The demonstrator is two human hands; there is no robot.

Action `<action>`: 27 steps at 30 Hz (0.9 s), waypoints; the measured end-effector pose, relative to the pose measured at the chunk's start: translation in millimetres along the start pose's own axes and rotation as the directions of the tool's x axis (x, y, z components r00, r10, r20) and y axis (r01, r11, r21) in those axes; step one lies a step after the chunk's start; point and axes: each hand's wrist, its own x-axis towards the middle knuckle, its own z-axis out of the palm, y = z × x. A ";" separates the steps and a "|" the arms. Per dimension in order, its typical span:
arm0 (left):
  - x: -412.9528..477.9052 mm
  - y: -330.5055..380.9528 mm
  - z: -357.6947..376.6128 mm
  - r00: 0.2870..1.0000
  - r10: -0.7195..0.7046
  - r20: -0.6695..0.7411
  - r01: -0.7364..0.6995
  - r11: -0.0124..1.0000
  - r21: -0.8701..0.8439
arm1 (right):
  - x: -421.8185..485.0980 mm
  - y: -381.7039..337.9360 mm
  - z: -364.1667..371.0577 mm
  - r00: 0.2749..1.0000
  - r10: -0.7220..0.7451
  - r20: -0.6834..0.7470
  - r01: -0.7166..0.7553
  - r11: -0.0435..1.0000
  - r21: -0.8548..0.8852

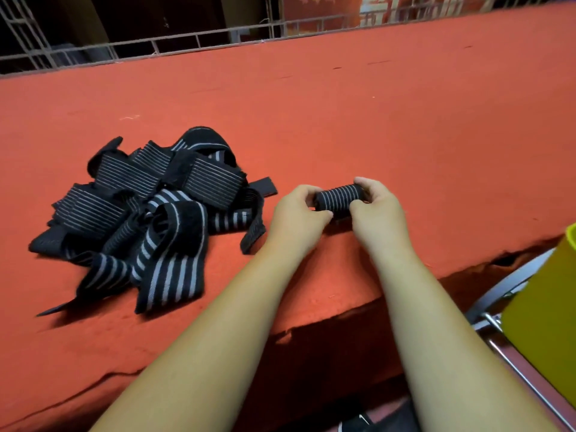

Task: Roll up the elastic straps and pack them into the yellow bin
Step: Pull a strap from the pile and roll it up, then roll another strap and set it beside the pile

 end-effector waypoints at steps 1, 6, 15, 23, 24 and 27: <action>2.4 -4.3 6.7 1.000 -0.006 0.019 0.005 1.000 0.027 | 4.2 7.2 -0.3 1.000 0.009 -0.003 -0.010 1.000 -0.029; 2.0 -17.7 23.4 0.999 -0.004 0.045 0.000 0.997 0.081 | 12.6 27.7 -0.1 1.000 0.025 0.005 -0.024 0.991 -0.134; -30.6 2.4 -11.0 0.995 0.096 -0.020 -0.092 0.986 0.137 | -0.1 15.4 -1.6 0.989 -0.065 -0.137 0.045 0.989 -0.142; -45.7 -20.0 -70.6 0.972 0.055 -0.227 0.041 0.916 0.400 | -32.2 -12.4 28.0 0.967 -0.203 -0.155 0.205 0.979 -0.002; -45.1 -24.9 -74.4 0.979 0.014 -0.203 0.077 0.898 0.434 | -35.0 -14.6 33.4 0.965 -0.219 -0.146 0.221 0.975 0.000; -44.9 -36.9 -86.6 0.987 0.011 -0.162 0.065 0.888 0.456 | -39.4 -21.2 49.8 0.973 -0.227 -0.048 0.229 0.973 0.043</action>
